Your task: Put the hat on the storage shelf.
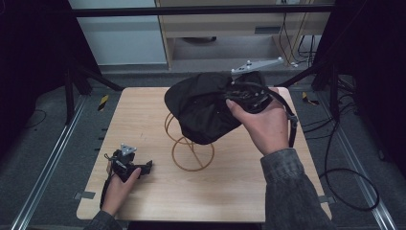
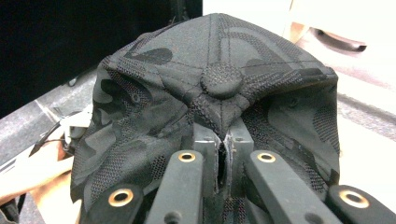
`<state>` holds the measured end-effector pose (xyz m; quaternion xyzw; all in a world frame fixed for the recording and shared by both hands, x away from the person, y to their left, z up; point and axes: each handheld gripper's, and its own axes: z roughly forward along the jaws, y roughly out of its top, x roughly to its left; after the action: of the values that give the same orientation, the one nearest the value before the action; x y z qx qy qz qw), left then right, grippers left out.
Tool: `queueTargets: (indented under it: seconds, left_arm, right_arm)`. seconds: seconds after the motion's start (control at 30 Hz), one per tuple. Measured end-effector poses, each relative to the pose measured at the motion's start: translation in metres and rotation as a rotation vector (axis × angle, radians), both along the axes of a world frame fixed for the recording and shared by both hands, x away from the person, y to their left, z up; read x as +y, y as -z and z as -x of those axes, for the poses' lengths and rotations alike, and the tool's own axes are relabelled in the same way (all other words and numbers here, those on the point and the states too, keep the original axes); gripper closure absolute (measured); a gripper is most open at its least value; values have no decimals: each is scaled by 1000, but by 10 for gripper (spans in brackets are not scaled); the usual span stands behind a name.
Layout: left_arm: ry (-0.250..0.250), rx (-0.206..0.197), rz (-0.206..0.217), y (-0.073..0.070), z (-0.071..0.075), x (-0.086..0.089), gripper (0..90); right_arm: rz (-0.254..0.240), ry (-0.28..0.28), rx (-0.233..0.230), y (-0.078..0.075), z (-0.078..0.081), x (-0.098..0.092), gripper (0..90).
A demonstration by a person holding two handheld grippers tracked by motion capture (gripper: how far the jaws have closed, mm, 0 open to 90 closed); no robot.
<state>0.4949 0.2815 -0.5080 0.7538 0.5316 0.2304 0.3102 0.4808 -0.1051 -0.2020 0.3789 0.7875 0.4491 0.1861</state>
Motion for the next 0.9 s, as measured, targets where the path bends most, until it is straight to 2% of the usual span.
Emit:
queueTargets:
  seconds: [0.33,0.9]
  left_arm:
    - [1,1,-1,0,0,0,0]
    - [2,1,-1,0,0,0,0]
  right_arm:
    - [6,-28,26,10,-9,22,866]
    - [43,-40,51,21,-16,33,864]
